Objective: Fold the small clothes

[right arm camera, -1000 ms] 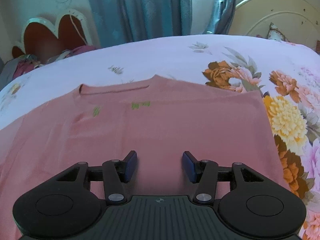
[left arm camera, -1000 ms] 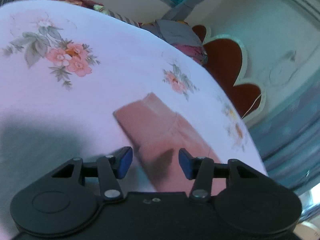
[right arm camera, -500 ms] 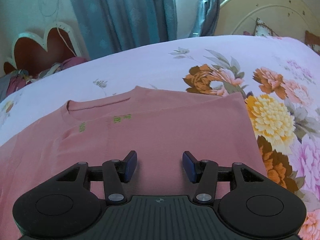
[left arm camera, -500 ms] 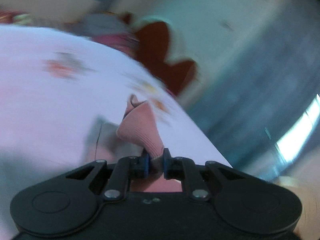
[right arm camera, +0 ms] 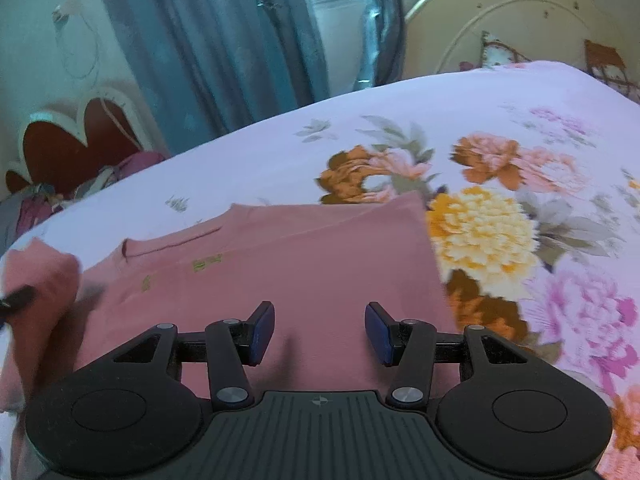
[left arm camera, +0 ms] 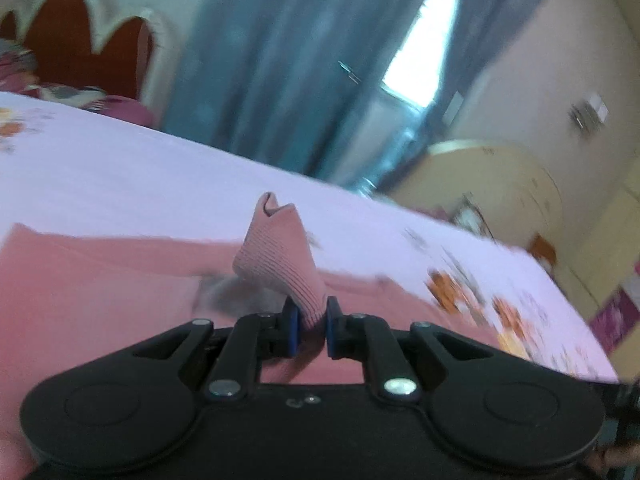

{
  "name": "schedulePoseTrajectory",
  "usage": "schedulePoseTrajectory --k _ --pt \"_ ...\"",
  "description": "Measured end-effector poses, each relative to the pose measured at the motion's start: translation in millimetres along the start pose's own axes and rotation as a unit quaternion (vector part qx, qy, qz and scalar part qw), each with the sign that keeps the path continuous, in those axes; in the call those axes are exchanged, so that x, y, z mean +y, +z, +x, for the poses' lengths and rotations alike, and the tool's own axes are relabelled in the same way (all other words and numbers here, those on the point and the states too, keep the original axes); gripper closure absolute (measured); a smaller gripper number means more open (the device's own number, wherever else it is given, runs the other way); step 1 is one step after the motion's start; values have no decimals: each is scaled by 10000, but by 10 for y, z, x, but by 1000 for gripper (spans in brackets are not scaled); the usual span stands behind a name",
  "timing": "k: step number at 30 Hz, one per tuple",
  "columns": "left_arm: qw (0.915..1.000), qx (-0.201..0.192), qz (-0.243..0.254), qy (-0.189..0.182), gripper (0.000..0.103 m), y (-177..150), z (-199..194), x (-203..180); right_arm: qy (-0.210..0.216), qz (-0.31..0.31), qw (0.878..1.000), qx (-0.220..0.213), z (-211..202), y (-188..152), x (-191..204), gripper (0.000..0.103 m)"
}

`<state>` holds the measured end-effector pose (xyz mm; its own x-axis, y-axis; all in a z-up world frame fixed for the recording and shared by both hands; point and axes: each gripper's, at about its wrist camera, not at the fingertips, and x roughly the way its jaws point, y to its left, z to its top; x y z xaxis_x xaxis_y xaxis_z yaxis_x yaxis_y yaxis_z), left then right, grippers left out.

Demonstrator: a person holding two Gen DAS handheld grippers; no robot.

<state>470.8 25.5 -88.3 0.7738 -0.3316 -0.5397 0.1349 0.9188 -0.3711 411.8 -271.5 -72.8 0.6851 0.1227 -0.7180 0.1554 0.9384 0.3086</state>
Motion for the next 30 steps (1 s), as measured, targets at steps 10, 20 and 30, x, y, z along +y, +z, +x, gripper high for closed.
schedulePoseTrajectory --k 10,20,30 --pt "9898 1200 737 -218 68 -574 655 -599 81 517 9986 -32 -205 -88 -407 52" --pt "9946 359 908 352 46 -449 -379 -3 1006 422 9938 200 -70 -84 -31 29" --pt "9810 621 292 1815 63 -649 -1028 1280 1355 311 9869 817 388 -155 377 44"
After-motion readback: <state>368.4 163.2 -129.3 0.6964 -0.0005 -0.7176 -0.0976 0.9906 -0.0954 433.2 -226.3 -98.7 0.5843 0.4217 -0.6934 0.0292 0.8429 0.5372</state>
